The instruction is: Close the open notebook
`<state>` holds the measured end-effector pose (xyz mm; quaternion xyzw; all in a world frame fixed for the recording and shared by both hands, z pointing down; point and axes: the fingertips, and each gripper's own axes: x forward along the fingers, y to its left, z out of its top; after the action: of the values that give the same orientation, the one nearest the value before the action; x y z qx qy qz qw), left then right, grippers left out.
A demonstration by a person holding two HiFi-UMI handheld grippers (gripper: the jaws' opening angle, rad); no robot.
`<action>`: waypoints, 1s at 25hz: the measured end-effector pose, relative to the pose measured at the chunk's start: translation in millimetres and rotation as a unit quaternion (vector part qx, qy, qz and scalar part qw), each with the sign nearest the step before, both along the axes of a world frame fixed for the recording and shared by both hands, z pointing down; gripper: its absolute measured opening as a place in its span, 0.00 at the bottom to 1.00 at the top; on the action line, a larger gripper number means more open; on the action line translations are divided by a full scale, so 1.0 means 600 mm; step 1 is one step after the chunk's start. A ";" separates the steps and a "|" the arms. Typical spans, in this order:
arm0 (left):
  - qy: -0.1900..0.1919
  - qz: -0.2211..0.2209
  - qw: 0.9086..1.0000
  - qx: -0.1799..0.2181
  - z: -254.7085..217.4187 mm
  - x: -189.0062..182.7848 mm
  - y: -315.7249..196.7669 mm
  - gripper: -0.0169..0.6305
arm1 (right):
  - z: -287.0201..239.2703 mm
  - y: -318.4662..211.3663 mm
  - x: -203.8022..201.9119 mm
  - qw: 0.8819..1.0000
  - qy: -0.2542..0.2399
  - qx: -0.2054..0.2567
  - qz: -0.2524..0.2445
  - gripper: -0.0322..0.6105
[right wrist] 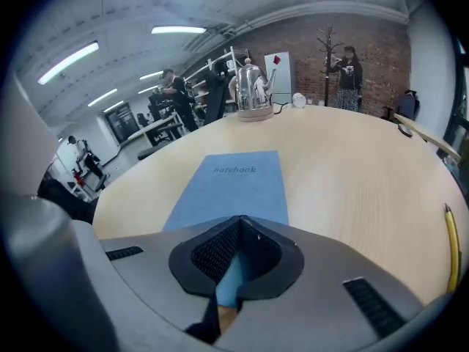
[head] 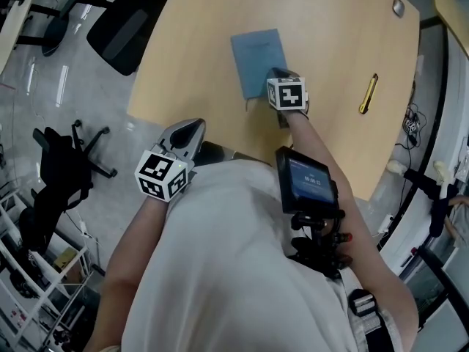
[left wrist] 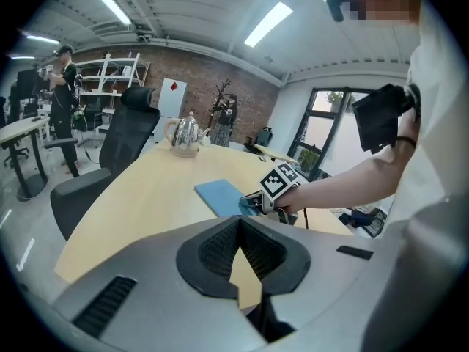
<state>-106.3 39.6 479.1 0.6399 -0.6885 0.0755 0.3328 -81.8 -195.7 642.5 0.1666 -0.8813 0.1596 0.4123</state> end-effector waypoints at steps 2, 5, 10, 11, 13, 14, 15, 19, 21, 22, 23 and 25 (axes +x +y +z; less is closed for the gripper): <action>0.001 0.002 1.000 -0.002 0.005 0.003 0.000 0.03 | 0.003 -0.001 -0.004 1.000 -0.006 -0.011 0.003 0.07; 0.000 0.004 1.000 0.002 0.001 0.016 -0.004 0.03 | -0.003 -0.003 -0.005 1.000 -0.014 -0.019 -0.005 0.08; -0.009 0.008 1.000 0.009 -0.011 0.030 -0.009 0.03 | -0.011 0.005 0.000 0.998 -0.049 -0.044 -0.025 0.08; -0.011 0.007 1.000 0.009 -0.011 0.030 -0.008 0.03 | -0.014 0.009 0.002 0.997 -0.055 -0.048 -0.031 0.08; -0.013 0.006 1.000 0.009 -0.012 0.029 -0.004 0.03 | -0.027 0.011 0.003 0.996 -0.069 -0.045 -0.033 0.08; -0.014 0.006 1.000 0.008 -0.012 0.029 -0.003 0.03 | -0.036 0.010 0.004 0.996 -0.079 -0.040 -0.031 0.08; -0.014 0.007 1.000 0.009 -0.012 0.028 -0.002 0.03 | -0.047 0.008 0.005 0.995 -0.090 -0.035 -0.028 0.08; -0.011 0.015 1.000 0.016 -0.013 0.021 -0.001 0.03 | -0.097 0.013 0.019 0.991 -0.132 -0.018 -0.027 0.08; -0.003 0.024 0.999 0.028 -0.012 0.008 -0.013 0.03 | -0.121 0.018 0.035 0.988 -0.151 -0.010 -0.021 0.08; 0.001 0.028 0.999 0.036 -0.012 -0.002 -0.021 0.03 | -0.132 0.021 0.041 0.987 -0.157 -0.002 -0.020 0.08; 0.005 0.030 0.999 0.044 -0.014 -0.015 -0.028 0.03 | -0.142 0.026 0.044 0.987 -0.162 0.007 -0.023 0.08; 0.005 0.032 0.998 0.058 -0.022 -0.040 -0.039 0.03 | -0.160 0.045 0.044 0.985 -0.167 0.023 -0.038 0.08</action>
<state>-130.0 16.4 466.2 0.6801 -0.6693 0.0435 0.2959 -55.6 -168.9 546.5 0.1133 -0.9469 0.1493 0.2613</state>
